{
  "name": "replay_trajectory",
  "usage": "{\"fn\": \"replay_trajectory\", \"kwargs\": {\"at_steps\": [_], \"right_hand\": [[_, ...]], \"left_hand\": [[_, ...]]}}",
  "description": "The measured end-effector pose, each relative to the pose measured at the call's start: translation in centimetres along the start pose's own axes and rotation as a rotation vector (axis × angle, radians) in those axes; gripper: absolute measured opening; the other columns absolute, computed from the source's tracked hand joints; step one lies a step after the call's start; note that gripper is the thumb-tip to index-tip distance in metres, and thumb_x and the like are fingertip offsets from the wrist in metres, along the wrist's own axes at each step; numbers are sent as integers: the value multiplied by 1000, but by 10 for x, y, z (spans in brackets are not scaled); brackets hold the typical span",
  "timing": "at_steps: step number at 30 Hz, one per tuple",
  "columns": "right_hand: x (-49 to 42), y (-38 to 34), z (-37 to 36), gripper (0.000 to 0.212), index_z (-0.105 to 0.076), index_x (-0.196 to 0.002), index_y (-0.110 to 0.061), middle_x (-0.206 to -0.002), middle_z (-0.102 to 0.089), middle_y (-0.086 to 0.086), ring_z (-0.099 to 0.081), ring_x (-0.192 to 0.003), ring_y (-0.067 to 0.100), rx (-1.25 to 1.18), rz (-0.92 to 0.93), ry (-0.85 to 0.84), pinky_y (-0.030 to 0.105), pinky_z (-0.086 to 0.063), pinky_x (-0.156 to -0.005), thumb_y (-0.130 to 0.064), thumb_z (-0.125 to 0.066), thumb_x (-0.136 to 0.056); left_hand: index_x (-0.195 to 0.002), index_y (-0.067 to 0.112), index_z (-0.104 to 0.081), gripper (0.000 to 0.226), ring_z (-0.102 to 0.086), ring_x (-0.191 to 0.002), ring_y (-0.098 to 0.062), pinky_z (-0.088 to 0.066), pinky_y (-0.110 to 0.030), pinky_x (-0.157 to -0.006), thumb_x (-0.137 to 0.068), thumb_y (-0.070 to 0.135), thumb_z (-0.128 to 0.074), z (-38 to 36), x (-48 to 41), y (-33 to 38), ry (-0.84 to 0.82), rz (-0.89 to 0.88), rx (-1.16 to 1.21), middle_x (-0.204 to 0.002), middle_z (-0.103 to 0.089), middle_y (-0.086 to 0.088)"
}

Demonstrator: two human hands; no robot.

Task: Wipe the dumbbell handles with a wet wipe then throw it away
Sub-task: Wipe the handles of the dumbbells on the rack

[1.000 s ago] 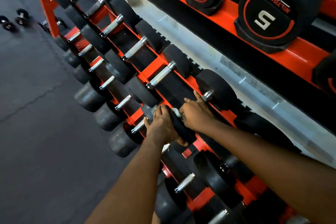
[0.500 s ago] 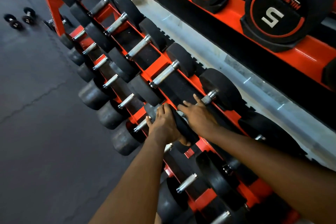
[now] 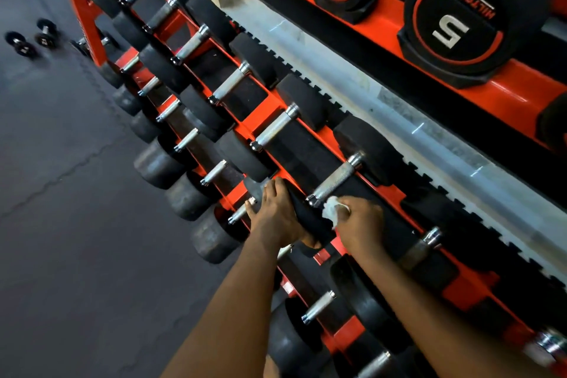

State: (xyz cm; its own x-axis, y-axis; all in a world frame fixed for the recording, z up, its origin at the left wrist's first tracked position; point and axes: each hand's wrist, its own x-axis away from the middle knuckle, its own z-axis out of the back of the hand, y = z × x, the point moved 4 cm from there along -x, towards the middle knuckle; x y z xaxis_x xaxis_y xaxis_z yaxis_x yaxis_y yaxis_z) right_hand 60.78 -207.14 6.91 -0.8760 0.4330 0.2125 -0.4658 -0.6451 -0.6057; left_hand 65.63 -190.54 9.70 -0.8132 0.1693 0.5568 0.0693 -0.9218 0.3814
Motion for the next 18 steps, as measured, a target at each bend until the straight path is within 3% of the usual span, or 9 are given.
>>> {"fn": "replay_trajectory", "kwargs": {"at_steps": [3,5,8,10,13,15,18], "right_hand": [[-19,12,-24,15,-74,-99,-10,-95,-74,9,-69,-88,28,-301,-511,-64,31,-52,-73,-7,-66,-87],[-35,5,-50,19,-72,-101,-6,-88,-72,6,-68,-81,24,-537,-608,-159,33,-52,-71,-2,-62,-85],[-40,-2,-68,28,-72,-102,-3,-79,-71,7,-65,-64,15,-780,-628,-253,27,-52,-61,-2,-49,-86],[-32,-2,-65,26,-71,-95,-6,-75,-70,5,-64,-60,9,-812,-581,-318,21,-50,-58,0,-46,-90],[-17,8,-60,22,-70,-86,-13,-84,-73,2,-68,-78,14,-699,-511,-310,30,-56,-74,1,-54,-89],[-11,14,-58,21,-73,-94,-13,-93,-74,3,-69,-87,17,-670,-508,-255,34,-58,-82,1,-59,-87],[-19,9,-58,22,-71,-101,-12,-92,-73,4,-68,-82,14,-731,-488,-300,26,-56,-71,2,-59,-89]], "left_hand": [[-157,9,1,156,-8,-155,-22,4,-65,-118,-43,48,-99,0,-1,0,8,-13,10,-168,-4,-3],[-157,10,-2,155,-11,-155,-23,4,-66,-118,-43,50,-99,0,-3,0,12,-17,7,-167,-7,-3],[-156,10,-4,156,-14,-154,-23,2,-67,-119,-39,53,-98,-2,-6,0,18,-19,-2,-167,-8,-3],[-156,11,-3,157,-13,-154,-23,4,-67,-118,-39,52,-98,-2,-6,0,19,-19,3,-167,-8,-3],[-156,10,0,158,-12,-154,-21,2,-66,-118,-40,51,-98,-3,-3,1,20,-21,-1,-167,-7,-2],[-157,9,2,158,-11,-154,-19,1,-65,-119,-41,50,-98,-3,-2,3,23,-20,5,-166,-7,-1],[-157,10,5,159,-8,-155,-20,3,-64,-119,-43,50,-98,-1,-4,2,10,-21,3,-167,-4,-2]]}}
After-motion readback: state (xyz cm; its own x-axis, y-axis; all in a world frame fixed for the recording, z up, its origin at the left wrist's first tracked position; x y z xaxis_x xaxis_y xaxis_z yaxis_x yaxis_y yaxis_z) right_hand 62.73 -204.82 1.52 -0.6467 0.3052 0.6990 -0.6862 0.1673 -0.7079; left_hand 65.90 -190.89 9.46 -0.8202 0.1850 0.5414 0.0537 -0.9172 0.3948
